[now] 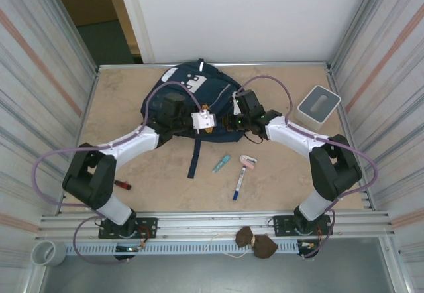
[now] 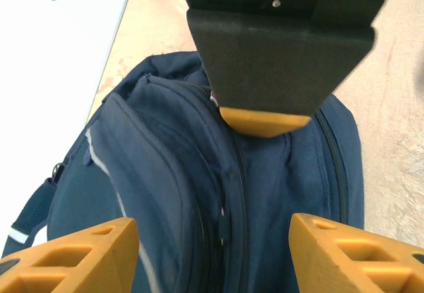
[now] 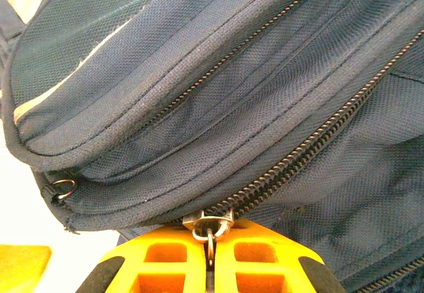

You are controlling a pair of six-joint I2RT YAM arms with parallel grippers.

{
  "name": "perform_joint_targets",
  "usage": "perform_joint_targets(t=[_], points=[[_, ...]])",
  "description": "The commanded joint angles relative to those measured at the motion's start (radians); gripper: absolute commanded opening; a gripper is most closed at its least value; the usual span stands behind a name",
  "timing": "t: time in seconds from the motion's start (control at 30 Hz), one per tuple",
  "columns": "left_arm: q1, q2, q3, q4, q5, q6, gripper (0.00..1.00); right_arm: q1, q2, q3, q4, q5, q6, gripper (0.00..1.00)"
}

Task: Pack the student bag

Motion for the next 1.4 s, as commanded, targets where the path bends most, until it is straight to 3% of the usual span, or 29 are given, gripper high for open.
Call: perform_joint_targets(t=[0.0, 0.13, 0.27, 0.47, 0.57, 0.67, 0.8, 0.9, 1.03, 1.13, 1.37], points=[[-0.011, 0.042, 0.053, -0.019, -0.004, 0.026, 0.57, 0.012, -0.071, 0.006, 0.058, -0.048, 0.025, 0.0], [0.0, 0.069, 0.064, -0.008, -0.013, 0.033, 0.35, 0.007, -0.096, -0.025, 0.059, -0.057, 0.009, 0.0], [0.07, 0.031, 0.03, 0.022, 0.055, 0.005, 0.09, -0.047, -0.094, -0.047, 0.004, -0.014, -0.002, 0.0], [0.202, -0.055, -0.051, 0.114, 0.193, -0.077, 0.05, -0.103, -0.006, 0.02, -0.108, 0.147, -0.023, 0.0], [0.241, -0.079, -0.09, 0.155, 0.22, -0.112, 0.05, -0.102, 0.025, 0.039, -0.08, 0.157, -0.03, 0.0], [0.274, -0.082, -0.128, 0.196, 0.199, -0.125, 0.06, -0.09, 0.048, 0.072, -0.07, 0.137, -0.044, 0.0], [0.302, -0.045, -0.128, 0.179, 0.092, -0.118, 0.13, -0.049, 0.064, 0.107, -0.043, 0.074, -0.088, 0.0], [0.296, -0.042, -0.108, 0.12, 0.069, -0.128, 0.27, -0.018, 0.08, 0.132, -0.02, 0.025, -0.088, 0.0], [0.243, -0.108, -0.125, 0.097, 0.118, -0.155, 0.54, 0.003, 0.094, 0.152, 0.02, -0.023, -0.044, 0.0], [0.186, -0.143, -0.115, 0.047, 0.136, -0.153, 0.65, 0.014, 0.092, 0.161, 0.033, -0.045, -0.023, 0.0], [0.095, -0.052, -0.027, -0.045, 0.062, -0.092, 0.66, 0.036, 0.057, 0.153, 0.045, -0.066, -0.005, 0.0]])
